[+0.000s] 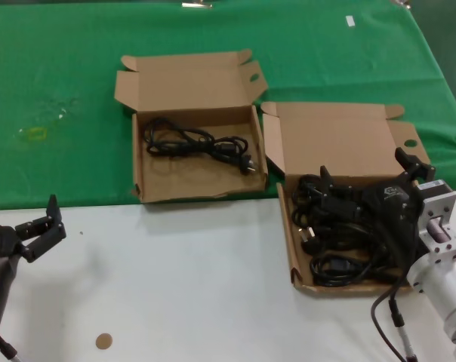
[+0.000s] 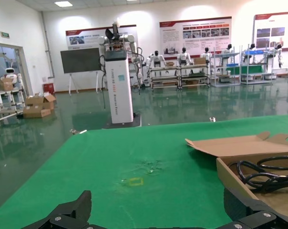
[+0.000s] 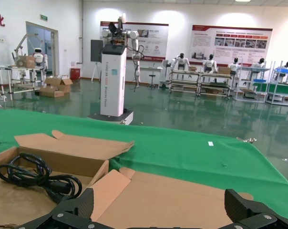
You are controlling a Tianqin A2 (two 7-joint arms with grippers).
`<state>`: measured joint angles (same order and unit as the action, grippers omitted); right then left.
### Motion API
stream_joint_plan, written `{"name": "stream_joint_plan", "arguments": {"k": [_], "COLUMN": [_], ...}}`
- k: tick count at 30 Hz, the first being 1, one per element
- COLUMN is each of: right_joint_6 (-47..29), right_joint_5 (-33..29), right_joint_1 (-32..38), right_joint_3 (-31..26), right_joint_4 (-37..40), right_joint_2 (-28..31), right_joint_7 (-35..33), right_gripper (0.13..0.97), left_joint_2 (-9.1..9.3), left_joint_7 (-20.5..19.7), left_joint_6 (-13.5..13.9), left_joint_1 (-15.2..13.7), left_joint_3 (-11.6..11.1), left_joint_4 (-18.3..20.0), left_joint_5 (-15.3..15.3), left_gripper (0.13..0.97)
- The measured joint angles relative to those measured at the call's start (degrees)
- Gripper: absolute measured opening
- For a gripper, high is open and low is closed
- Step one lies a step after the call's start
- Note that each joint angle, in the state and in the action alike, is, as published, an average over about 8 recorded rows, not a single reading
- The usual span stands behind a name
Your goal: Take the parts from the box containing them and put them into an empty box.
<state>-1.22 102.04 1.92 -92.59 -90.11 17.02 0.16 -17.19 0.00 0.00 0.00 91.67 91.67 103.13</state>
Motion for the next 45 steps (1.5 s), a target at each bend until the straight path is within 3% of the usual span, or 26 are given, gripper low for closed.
{"name": "stream_joint_plan", "arguments": {"k": [45], "right_joint_6": [0.00], "right_joint_5": [0.00], "right_joint_1": [0.00], "right_joint_3": [0.00], "right_joint_4": [0.00], "right_joint_2": [0.00], "right_joint_7": [0.00], "right_gripper": [0.966], "left_joint_2": [0.00], "left_joint_7": [0.00], "left_joint_6": [0.00], "left_joint_1": [0.00], "left_joint_3": [0.00], "left_joint_4": [0.00], "left_joint_5": [0.00], "left_gripper": [0.966]}}
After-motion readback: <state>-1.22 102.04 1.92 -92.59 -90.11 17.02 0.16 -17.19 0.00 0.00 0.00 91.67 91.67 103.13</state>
